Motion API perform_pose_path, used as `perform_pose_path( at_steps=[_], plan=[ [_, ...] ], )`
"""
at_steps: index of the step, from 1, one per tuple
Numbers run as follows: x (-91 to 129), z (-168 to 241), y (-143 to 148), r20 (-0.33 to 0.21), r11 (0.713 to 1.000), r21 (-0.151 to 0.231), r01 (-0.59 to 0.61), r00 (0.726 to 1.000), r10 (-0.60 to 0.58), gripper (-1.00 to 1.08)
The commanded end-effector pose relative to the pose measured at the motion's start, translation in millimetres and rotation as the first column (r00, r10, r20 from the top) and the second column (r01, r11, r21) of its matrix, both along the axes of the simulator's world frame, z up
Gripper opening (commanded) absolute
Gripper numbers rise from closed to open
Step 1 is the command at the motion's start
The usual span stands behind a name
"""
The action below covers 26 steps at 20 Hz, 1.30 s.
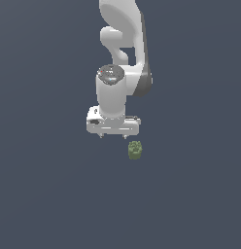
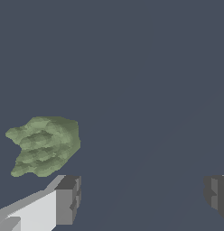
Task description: Pick up the object and move it to a goal position.
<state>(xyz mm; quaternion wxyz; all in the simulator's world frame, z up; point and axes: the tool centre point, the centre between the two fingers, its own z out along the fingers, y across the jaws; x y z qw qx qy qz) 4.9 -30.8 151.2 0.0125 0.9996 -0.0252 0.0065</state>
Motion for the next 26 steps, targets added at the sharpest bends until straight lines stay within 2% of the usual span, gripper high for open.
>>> perform_pose_path(
  at_steps=[1, 9, 14, 17, 23, 26],
  plan=[
    [0.0, 0.0, 0.0, 0.000, 1.000, 0.000, 0.000, 1.000, 0.000, 1.00],
    [3.9, 2.0, -3.6, -0.009, 1.000, -0.019, 0.008, 1.000, -0.008, 1.00],
    [4.8, 0.7, 1.4, -0.009, 1.000, -0.017, 0.000, 1.000, -0.001, 1.00],
    [8.1, -4.1, 19.1, -0.010, 1.000, -0.010, -0.027, 1.000, 0.027, 1.00],
    [15.3, -20.4, 80.8, -0.012, 0.993, 0.016, -0.120, 0.993, 0.120, 1.00],
    [16.2, -24.6, 97.3, -0.012, 0.989, 0.024, -0.143, 0.990, 0.144, 1.00]
  ],
)
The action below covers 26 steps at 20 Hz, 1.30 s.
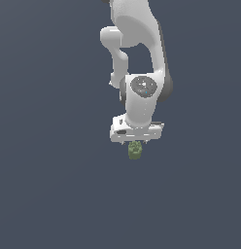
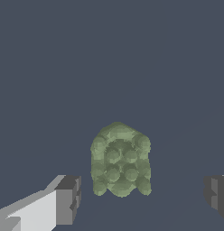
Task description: Pick up the object and move it to a goal position.
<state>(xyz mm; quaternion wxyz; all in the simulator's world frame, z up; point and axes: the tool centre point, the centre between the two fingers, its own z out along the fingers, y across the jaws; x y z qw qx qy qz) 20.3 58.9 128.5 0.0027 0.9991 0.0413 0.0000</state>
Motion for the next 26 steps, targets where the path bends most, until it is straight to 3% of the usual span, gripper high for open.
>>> perform_pose_path(
  at_steps=[1, 20, 21, 26],
  plan=[
    [0.9, -2.6, 10.0, 0.000, 1.000, 0.005, -0.014, 1.000, 0.014, 1.00],
    [0.8, -52.9, 10.9, 0.000, 1.000, 0.005, -0.016, 1.000, 0.016, 1.00],
    [0.8, -52.9, 10.9, 0.000, 1.000, 0.005, -0.016, 1.000, 0.016, -1.00],
    [0.8, -52.9, 10.9, 0.000, 1.000, 0.005, -0.016, 1.000, 0.016, -1.00]
  ],
)
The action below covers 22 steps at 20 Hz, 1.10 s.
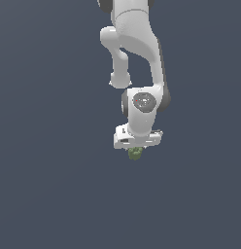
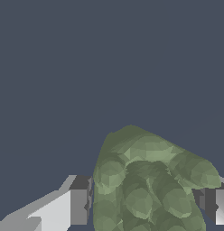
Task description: Pick up the object and move it to a goal position.
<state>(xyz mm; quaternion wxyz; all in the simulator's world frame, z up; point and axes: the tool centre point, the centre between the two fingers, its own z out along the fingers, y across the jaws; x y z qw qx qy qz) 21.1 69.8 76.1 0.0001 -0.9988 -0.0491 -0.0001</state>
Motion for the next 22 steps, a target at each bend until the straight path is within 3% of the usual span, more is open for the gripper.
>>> perform_pose_path(
  at_steps=[1, 12, 22],
  plan=[
    [0.0, -0.4, -0.1, 0.000, 1.000, 0.000, 0.000, 1.000, 0.000, -1.00],
    [-5.0, 10.7, 4.5, 0.000, 1.000, 0.000, 0.000, 1.000, 0.000, -1.00],
    [-30.7, 65.8, 27.1, 0.000, 1.000, -0.001, 0.000, 1.000, 0.000, -1.00]
  ],
)
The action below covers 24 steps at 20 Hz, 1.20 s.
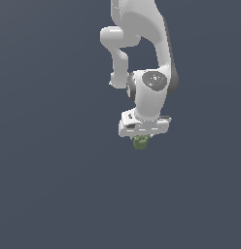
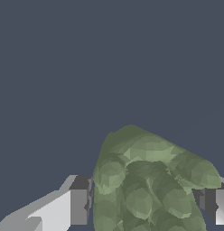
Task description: Pick up the object and move it to a goal position.
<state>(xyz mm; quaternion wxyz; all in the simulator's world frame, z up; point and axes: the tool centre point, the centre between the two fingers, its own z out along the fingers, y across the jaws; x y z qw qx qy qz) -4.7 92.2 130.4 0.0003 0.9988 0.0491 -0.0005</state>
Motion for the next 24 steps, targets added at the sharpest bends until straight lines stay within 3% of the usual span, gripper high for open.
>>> perform_pose_path(
  at_steps=[1, 15, 24],
  plan=[
    [-8.8, 19.9, 8.1, 0.001, 1.000, 0.000, 0.000, 1.000, 0.000, -1.00],
    [-65.9, 150.8, 61.9, 0.001, 1.000, -0.001, -0.001, 1.000, 0.001, -1.00],
    [-83.9, 198.5, 82.0, 0.001, 1.000, 0.000, -0.001, 1.000, 0.001, -1.00]
  ],
)
